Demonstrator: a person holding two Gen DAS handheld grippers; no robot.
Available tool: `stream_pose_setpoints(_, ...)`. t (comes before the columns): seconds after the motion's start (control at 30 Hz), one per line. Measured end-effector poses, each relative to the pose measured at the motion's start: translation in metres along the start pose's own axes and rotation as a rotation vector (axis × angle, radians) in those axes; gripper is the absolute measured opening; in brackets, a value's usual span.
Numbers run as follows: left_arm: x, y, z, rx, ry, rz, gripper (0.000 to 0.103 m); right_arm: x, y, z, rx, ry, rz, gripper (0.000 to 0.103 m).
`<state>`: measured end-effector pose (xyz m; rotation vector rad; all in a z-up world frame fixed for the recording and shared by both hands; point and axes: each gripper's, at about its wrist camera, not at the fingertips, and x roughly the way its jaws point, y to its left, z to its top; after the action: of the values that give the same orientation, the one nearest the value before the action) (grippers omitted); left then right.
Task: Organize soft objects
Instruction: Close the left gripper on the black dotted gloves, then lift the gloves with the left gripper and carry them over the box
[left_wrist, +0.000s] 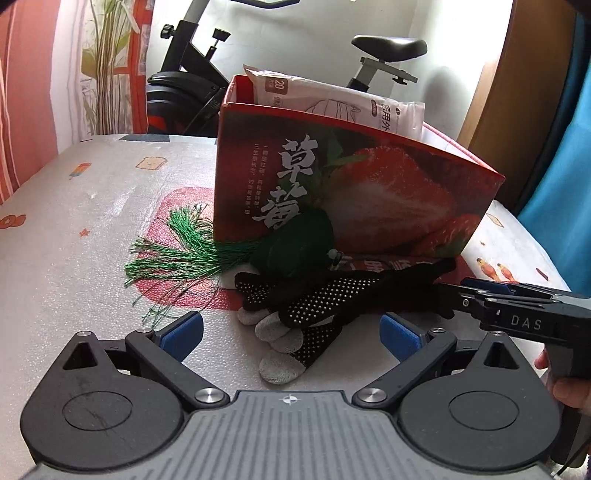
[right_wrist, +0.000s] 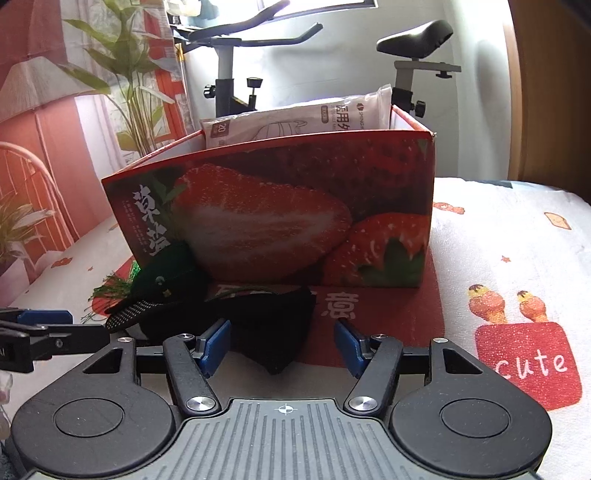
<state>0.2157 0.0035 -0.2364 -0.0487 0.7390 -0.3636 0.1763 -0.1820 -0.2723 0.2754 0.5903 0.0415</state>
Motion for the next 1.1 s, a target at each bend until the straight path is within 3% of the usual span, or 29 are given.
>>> stream_pose_setpoints(0.17,0.018,0.000,0.004,0.013,0.018,0.017,0.099,0.016,-0.003,0.001,0.016,0.017,-0.002,0.051)
stream_pose_setpoints(0.23,0.024,0.001,0.004,0.000,0.031,0.018,0.096,0.020,-0.001,-0.001,-0.007,0.030,0.003,0.036)
stream_pose_setpoints(0.3,0.029,0.003,0.004,-0.009,0.041,0.014,0.095,0.024,0.003,-0.004,-0.045,0.045,0.006,0.029)
stream_pose_setpoints(0.43,0.035,0.003,0.003,-0.005,0.043,0.008,0.090,0.023,0.003,-0.005,-0.041,0.045,0.019,0.027)
stream_pose_setpoints(0.53,0.035,0.000,0.002,0.024,0.033,0.002,0.070,0.022,0.001,-0.006,-0.031,0.049,0.026,0.024)
stream_pose_setpoints(0.7,0.033,-0.007,-0.002,0.064,0.042,-0.019,0.026,0.017,0.004,-0.006,-0.045,0.059,0.013,0.023)
stream_pose_setpoints(0.97,0.020,-0.009,-0.011,0.074,0.067,-0.035,0.018,-0.006,0.009,-0.015,-0.060,0.088,0.001,0.020)
stream_pose_setpoints(1.1,0.008,-0.009,-0.021,0.079,0.070,-0.052,0.017,-0.020,0.007,-0.023,-0.036,0.092,0.007,0.012)
